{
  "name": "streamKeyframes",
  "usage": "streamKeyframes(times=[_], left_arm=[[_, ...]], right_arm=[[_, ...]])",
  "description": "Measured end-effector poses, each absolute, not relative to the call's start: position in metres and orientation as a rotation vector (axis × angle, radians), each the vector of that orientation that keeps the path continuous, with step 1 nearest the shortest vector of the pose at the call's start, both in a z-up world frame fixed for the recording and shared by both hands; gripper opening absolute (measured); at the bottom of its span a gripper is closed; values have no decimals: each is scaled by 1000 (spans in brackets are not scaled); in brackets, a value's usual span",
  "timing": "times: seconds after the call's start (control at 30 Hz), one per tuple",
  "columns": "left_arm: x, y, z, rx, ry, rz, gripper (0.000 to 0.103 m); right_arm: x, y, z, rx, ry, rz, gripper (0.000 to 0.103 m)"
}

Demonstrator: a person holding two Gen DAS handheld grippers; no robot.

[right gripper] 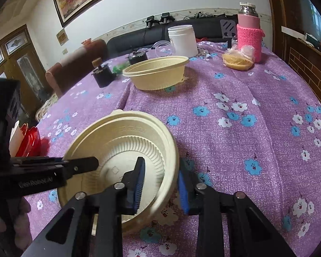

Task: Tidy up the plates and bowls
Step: 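Grasp the cream bowl rim with the left gripper while the right gripper holds it, then lower the cream bowl onto the red plate stack and open both grippers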

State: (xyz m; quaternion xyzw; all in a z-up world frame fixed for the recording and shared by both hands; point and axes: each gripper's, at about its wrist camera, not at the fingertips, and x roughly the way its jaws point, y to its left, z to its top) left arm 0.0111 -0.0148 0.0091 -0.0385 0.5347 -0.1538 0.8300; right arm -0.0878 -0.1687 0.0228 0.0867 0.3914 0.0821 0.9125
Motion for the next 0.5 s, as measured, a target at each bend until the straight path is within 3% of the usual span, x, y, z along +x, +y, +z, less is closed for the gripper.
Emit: streamKeyframes(times=[0.1, 0.5], left_arm=[[6, -13, 11, -91, 1125, -331, 21], [-46, 60, 81, -182, 961, -271, 22]], right_arm=[[-89, -173, 24, 198, 799, 168, 21], [-118, -126, 77, 275, 679, 292, 22]])
